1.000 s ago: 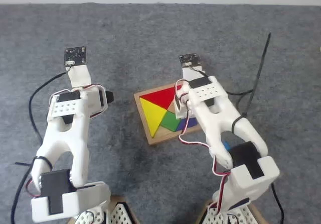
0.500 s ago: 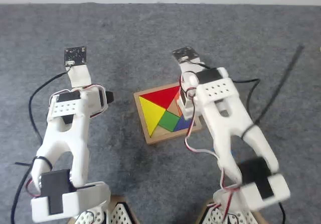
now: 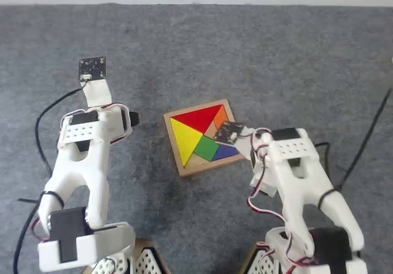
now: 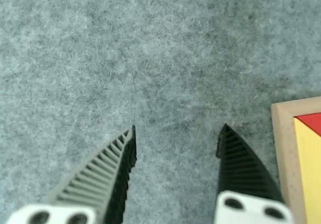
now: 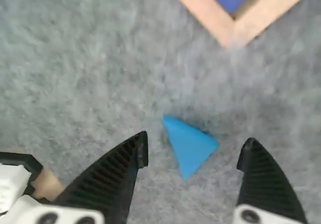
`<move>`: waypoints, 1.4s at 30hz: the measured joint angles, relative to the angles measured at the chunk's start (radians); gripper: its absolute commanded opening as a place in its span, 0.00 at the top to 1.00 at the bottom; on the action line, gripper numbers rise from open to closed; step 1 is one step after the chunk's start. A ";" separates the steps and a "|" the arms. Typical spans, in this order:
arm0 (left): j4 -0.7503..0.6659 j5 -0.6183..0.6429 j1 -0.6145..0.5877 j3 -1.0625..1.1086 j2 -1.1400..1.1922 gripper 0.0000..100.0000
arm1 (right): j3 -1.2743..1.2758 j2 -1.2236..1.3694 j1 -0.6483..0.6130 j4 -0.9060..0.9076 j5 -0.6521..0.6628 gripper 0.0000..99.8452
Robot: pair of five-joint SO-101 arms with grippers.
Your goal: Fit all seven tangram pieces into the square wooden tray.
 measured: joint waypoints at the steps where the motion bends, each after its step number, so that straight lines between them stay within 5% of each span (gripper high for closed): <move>1: 0.000 0.000 0.000 0.000 0.000 0.75 | 0.015 -0.012 0.012 -0.002 0.011 0.71; 17: 0.000 0.000 0.000 0.000 0.000 0.75 | 0.058 0.063 0.064 -0.153 0.147 0.74; 27: 0.000 0.000 0.000 0.000 0.000 0.75 | 0.023 0.109 0.071 -0.167 0.176 0.99; 38: 0.000 0.000 0.000 0.000 0.000 0.75 | -0.009 0.127 0.071 -0.166 0.112 0.97; 42: 0.000 0.000 0.000 0.000 0.000 0.75 | -0.094 0.126 0.130 -0.100 0.028 0.88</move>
